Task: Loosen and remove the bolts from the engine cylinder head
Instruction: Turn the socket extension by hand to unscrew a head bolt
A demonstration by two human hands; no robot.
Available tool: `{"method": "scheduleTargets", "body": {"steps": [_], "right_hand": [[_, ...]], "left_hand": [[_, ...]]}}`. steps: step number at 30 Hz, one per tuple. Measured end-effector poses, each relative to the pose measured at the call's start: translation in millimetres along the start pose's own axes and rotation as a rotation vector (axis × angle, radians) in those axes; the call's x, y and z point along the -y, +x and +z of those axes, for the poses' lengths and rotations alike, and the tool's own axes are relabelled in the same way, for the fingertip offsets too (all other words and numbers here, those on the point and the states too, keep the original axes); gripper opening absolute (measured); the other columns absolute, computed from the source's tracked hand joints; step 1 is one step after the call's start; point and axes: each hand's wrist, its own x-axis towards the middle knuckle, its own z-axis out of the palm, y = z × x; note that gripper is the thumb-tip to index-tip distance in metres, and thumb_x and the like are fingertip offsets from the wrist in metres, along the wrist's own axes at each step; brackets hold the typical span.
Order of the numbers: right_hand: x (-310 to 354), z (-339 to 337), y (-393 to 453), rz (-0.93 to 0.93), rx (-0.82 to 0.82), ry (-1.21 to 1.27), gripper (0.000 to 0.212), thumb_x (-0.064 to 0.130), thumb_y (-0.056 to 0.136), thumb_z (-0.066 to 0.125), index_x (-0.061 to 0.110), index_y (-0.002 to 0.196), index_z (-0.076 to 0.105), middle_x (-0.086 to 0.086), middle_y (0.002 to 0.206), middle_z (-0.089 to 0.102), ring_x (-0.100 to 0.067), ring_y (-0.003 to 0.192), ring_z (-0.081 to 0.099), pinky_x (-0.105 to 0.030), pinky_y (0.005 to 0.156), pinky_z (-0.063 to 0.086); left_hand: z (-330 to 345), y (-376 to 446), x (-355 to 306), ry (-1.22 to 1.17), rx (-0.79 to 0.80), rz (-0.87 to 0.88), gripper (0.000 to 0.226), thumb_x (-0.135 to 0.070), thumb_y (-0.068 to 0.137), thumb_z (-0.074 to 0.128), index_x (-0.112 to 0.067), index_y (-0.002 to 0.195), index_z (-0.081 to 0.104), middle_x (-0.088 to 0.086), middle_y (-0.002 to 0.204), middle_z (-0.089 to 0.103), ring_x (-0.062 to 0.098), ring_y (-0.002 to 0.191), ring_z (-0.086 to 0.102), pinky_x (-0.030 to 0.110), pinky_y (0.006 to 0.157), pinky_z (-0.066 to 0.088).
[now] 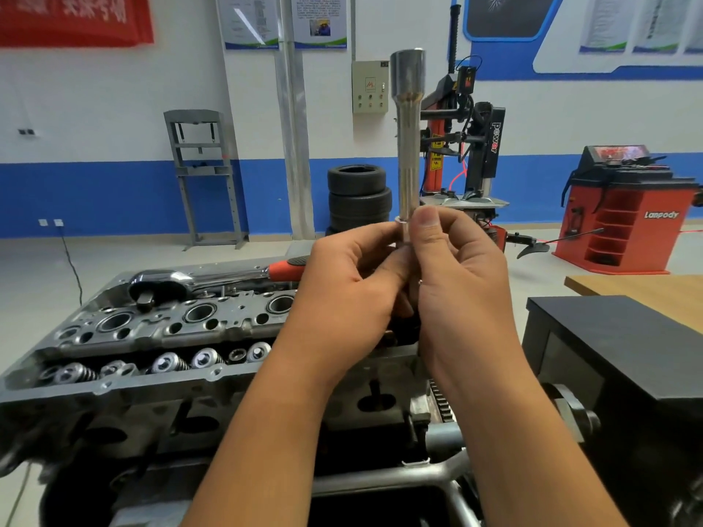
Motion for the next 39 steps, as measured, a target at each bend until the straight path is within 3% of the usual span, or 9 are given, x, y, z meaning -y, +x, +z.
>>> {"method": "scheduleTargets", "body": {"steps": [4, 10, 12, 14, 18, 22, 27, 30, 39], "right_hand": [[-0.8, 0.2, 1.5, 0.017, -0.022, 0.041, 0.03, 0.049, 0.088, 0.071, 0.019, 0.092, 0.07, -0.013, 0.09, 0.074, -0.04, 0.093, 0.074, -0.056, 0.082, 0.062], [0.3, -0.4, -0.5, 0.015, 0.006, 0.006, 0.026, 0.048, 0.086, 0.071, 0.022, 0.086, 0.07, -0.017, 0.089, 0.072, -0.031, 0.076, 0.073, -0.048, 0.059, 0.062], [-0.5, -0.2, 1.1, 0.012, -0.005, 0.015, 0.03, 0.041, 0.099, 0.06, 0.02, 0.083, 0.074, -0.017, 0.086, 0.072, -0.029, 0.079, 0.071, -0.048, 0.067, 0.063], [0.1, 0.1, 2.1, 0.021, -0.011, 0.053, 0.032, 0.038, 0.102, 0.059, 0.016, 0.084, 0.074, -0.02, 0.088, 0.072, -0.035, 0.087, 0.071, -0.058, 0.086, 0.061], [1.8, -0.2, 2.3, 0.02, 0.006, 0.048, 0.035, 0.046, 0.078, 0.074, 0.015, 0.091, 0.065, -0.008, 0.084, 0.072, -0.034, 0.087, 0.075, -0.049, 0.078, 0.062], [3.2, 0.1, 0.8, 0.043, 0.043, 0.052, 0.032, 0.049, 0.081, 0.069, 0.017, 0.087, 0.068, -0.01, 0.083, 0.07, -0.033, 0.078, 0.071, -0.059, 0.073, 0.061], [3.5, 2.6, 2.2, 0.075, 0.041, 0.085, 0.038, 0.05, 0.085, 0.059, 0.015, 0.08, 0.075, -0.013, 0.086, 0.069, -0.029, 0.086, 0.066, -0.065, 0.09, 0.056], [4.1, 1.3, 4.2, 0.089, 0.059, 0.132, 0.032, 0.048, 0.082, 0.066, 0.017, 0.081, 0.072, -0.003, 0.077, 0.069, -0.02, 0.079, 0.067, -0.042, 0.081, 0.061], [10.2, -4.7, 4.8, 0.154, 0.118, 0.178, 0.031, 0.045, 0.085, 0.063, 0.018, 0.075, 0.074, -0.004, 0.072, 0.07, -0.018, 0.058, 0.067, -0.029, 0.046, 0.054]], "left_hand": [[0.6, 2.5, 2.0, 0.091, -0.087, 0.025, 0.013, -0.021, 0.096, 0.075, -0.025, 0.108, 0.078, -0.006, 0.092, 0.08, 0.006, 0.08, 0.076, 0.028, 0.07, 0.063], [-0.4, 0.9, -0.9, 0.03, -0.031, 0.011, 0.017, -0.015, 0.099, 0.07, -0.02, 0.113, 0.078, 0.002, 0.096, 0.081, 0.02, 0.082, 0.077, 0.041, 0.076, 0.066], [-0.2, 0.7, -1.5, -0.017, -0.021, -0.009, 0.018, -0.015, 0.102, 0.065, -0.02, 0.113, 0.079, 0.003, 0.094, 0.08, 0.024, 0.078, 0.074, 0.04, 0.068, 0.065], [-1.2, 2.1, 0.7, 0.009, -0.051, 0.005, 0.016, -0.015, 0.1, 0.069, -0.022, 0.11, 0.079, -0.006, 0.089, 0.079, 0.006, 0.071, 0.071, 0.024, 0.065, 0.057], [-2.3, 4.1, 4.5, 0.043, -0.091, 0.015, 0.014, -0.022, 0.088, 0.081, -0.021, 0.102, 0.078, -0.003, 0.094, 0.081, 0.016, 0.091, 0.078, 0.039, 0.082, 0.062], [-6.3, 2.2, 1.3, -0.09, -0.058, -0.013, 0.008, -0.019, 0.093, 0.076, -0.019, 0.099, 0.08, -0.001, 0.084, 0.079, 0.004, 0.06, 0.066, 0.017, 0.053, 0.05], [-5.3, 1.9, -1.6, -0.112, -0.034, -0.043, 0.015, -0.011, 0.098, 0.068, -0.018, 0.104, 0.08, -0.009, 0.08, 0.077, -0.002, 0.06, 0.065, 0.011, 0.056, 0.049], [-2.8, 1.7, -2.7, -0.063, -0.07, -0.026, 0.008, -0.015, 0.09, 0.078, -0.017, 0.098, 0.079, -0.006, 0.083, 0.08, -0.001, 0.068, 0.071, 0.009, 0.057, 0.05], [-3.8, 1.8, -3.6, -0.094, 0.03, -0.046, 0.016, -0.014, 0.101, 0.064, -0.014, 0.106, 0.079, 0.001, 0.079, 0.073, 0.01, 0.062, 0.058, 0.02, 0.056, 0.048]]}}
